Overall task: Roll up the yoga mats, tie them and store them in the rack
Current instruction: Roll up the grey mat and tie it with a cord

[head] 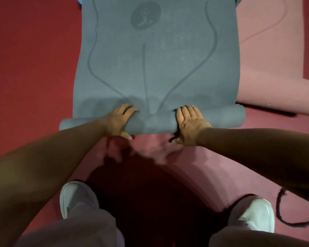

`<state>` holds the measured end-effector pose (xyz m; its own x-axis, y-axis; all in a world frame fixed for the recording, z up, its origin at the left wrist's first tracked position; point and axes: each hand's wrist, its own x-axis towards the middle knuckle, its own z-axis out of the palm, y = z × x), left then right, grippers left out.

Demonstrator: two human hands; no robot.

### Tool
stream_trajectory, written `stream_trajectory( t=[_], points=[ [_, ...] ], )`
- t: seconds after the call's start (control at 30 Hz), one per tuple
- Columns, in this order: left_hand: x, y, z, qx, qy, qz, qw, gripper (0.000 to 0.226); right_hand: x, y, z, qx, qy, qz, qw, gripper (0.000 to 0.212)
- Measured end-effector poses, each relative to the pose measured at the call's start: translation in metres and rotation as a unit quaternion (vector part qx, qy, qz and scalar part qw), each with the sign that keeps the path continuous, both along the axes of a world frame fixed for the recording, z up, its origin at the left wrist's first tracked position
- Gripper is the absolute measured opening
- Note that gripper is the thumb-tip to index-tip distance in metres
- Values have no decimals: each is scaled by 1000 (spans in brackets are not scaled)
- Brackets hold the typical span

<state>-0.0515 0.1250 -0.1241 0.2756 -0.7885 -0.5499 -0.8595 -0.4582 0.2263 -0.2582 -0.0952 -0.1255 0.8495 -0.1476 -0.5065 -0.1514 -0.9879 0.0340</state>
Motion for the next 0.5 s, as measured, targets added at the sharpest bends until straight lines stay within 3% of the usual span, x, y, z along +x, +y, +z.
stream_trajectory(
  t=[0.17, 0.33, 0.4, 0.5],
  points=[
    [4, -2, 14, -93, -181, -79, 976, 85, 38, -34, 13, 145, 7, -66, 987, 101],
    [-16, -7, 19, -142, -130, 93, 977, 59, 51, -49, 18, 230, -27, -136, 963, 81],
    [-17, -7, 15, -136, -151, 40, 978, 56, 54, -49, 18, 223, -39, -141, 964, 73],
    [-13, 4, 3, -130, -187, -40, 973, 72, 61, -47, 15, 178, -65, -148, 971, 62]
  ],
)
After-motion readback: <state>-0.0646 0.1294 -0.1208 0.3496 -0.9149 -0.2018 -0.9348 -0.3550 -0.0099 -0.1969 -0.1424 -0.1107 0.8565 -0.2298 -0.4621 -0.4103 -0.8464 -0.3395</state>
